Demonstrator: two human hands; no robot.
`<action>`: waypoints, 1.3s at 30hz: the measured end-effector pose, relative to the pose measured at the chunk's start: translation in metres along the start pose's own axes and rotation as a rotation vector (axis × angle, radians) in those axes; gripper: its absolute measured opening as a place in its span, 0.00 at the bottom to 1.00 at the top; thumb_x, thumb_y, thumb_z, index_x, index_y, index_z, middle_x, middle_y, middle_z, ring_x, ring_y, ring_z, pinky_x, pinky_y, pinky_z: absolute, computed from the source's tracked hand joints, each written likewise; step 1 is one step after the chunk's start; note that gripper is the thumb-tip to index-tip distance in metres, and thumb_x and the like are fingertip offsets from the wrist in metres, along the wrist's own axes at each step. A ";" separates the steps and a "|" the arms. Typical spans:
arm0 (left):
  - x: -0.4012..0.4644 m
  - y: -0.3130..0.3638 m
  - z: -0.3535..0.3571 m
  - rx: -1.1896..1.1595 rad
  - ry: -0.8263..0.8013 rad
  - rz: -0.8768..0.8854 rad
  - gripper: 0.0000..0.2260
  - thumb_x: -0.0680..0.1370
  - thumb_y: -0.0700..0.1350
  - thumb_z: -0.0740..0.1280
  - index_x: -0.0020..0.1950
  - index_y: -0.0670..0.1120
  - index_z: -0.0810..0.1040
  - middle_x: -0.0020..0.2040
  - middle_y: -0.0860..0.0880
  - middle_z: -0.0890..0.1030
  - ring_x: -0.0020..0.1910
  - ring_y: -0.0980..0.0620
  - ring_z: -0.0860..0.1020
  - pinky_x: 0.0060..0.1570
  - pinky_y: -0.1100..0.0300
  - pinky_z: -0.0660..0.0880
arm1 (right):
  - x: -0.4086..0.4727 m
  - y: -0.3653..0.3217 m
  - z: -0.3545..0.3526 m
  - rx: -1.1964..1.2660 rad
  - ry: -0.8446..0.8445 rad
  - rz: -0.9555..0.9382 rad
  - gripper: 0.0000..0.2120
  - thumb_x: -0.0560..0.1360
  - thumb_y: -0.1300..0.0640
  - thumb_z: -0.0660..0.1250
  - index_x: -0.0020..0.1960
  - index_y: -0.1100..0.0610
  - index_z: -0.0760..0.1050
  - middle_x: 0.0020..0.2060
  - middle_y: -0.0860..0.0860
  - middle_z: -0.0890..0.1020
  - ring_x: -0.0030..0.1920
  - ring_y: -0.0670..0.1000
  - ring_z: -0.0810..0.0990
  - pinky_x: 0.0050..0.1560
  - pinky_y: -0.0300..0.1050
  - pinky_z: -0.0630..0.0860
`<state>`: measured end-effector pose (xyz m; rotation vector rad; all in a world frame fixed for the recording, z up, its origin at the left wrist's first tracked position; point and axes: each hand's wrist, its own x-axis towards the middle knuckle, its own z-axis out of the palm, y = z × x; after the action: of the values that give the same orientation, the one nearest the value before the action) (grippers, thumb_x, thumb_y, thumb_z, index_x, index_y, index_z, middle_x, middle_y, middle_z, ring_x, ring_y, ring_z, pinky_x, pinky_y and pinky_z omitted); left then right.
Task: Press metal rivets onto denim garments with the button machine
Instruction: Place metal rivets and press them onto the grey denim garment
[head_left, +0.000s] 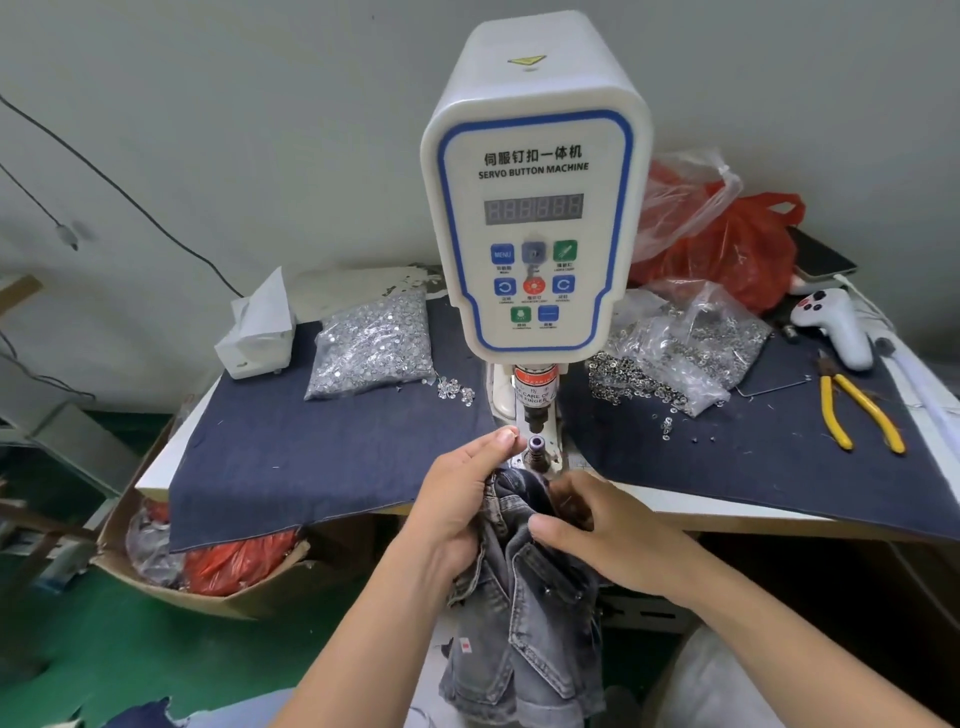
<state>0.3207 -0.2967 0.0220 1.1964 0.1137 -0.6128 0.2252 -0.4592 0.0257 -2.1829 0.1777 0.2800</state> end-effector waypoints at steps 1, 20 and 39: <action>-0.001 -0.002 0.003 0.020 -0.002 0.019 0.07 0.80 0.45 0.74 0.52 0.43 0.89 0.54 0.43 0.88 0.54 0.46 0.87 0.53 0.53 0.83 | 0.000 0.001 -0.001 -0.018 0.010 0.011 0.22 0.69 0.27 0.63 0.50 0.44 0.71 0.47 0.42 0.80 0.46 0.40 0.78 0.51 0.44 0.75; 0.015 -0.008 0.008 0.617 0.096 0.409 0.04 0.82 0.47 0.73 0.48 0.56 0.84 0.44 0.63 0.86 0.47 0.64 0.82 0.49 0.65 0.75 | 0.010 0.018 -0.009 0.271 0.030 0.023 0.23 0.69 0.33 0.67 0.44 0.52 0.71 0.33 0.43 0.72 0.36 0.44 0.71 0.43 0.50 0.66; -0.009 0.022 0.002 1.032 -0.036 0.148 0.32 0.76 0.76 0.60 0.49 0.47 0.78 0.46 0.54 0.83 0.46 0.51 0.79 0.46 0.58 0.71 | 0.013 0.011 -0.035 0.345 -0.221 0.056 0.19 0.67 0.39 0.73 0.29 0.50 0.70 0.26 0.45 0.72 0.29 0.43 0.70 0.30 0.35 0.66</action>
<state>0.3233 -0.2904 0.0445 2.1605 -0.3669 -0.5661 0.2395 -0.4946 0.0337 -1.7934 0.1506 0.4827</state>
